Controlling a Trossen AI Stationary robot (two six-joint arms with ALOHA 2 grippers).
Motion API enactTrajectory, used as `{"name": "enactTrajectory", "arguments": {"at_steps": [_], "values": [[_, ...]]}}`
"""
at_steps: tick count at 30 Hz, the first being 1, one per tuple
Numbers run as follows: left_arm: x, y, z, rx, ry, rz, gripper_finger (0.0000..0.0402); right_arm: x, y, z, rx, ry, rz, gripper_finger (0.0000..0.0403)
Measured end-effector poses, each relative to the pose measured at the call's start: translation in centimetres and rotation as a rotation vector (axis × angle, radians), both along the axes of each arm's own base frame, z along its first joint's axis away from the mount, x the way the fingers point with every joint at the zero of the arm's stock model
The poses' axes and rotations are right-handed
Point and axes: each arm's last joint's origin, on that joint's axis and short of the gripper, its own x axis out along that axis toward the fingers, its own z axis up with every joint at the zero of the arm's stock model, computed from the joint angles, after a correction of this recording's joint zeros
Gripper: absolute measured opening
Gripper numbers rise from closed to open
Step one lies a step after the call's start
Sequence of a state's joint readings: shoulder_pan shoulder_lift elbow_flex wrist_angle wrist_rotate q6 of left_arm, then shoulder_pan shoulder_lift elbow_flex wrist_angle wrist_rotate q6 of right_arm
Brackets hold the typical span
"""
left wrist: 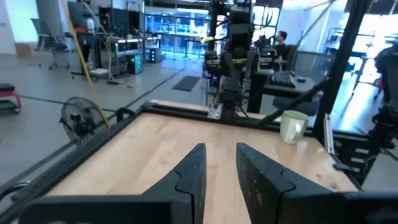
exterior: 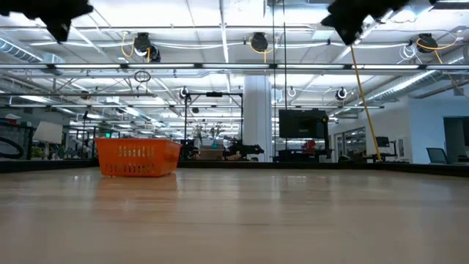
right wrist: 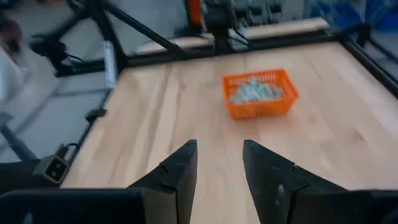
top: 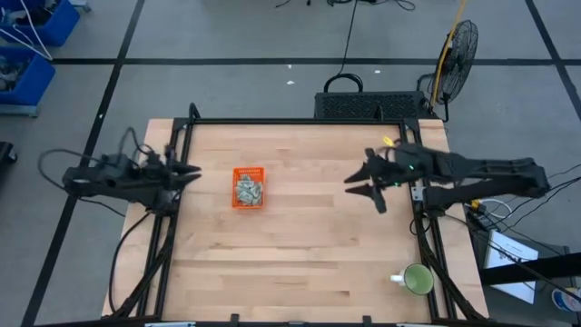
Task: Pick and place Stevia / Truvia into bins
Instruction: Return to Home Position
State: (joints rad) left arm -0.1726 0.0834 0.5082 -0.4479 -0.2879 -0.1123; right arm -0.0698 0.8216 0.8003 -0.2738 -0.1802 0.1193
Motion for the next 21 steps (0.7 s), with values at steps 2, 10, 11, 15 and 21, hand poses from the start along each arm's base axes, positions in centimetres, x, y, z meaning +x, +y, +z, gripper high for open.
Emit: {"name": "enactTrajectory", "arguments": {"at_steps": [2,10,11,15,21], "values": [[1.1,-0.2,-1.4,-0.004,-0.009,-0.01,0.0093,-1.0,0.1,-2.0,0.009,-0.105,0.003,0.0125],[3.3,-0.7,-5.1,-0.036,-0.048,-0.048,0.0093,-3.7,0.6,-9.6,0.142,-0.276,0.082,0.0125],[3.4,-0.7,-5.2,-0.021,-0.049,-0.048,0.0093,-4.0,0.6,-10.2,0.153,-0.285,0.089,0.0125],[3.2,-0.6,-4.5,-0.001,-0.07,-0.023,0.0093,-5.1,0.7,-11.6,0.202,-0.292,0.09,0.0125],[3.0,-0.6,-4.0,0.012,-0.084,-0.017,0.0093,-6.4,0.8,-11.6,0.176,-0.322,0.099,0.0125]]}}
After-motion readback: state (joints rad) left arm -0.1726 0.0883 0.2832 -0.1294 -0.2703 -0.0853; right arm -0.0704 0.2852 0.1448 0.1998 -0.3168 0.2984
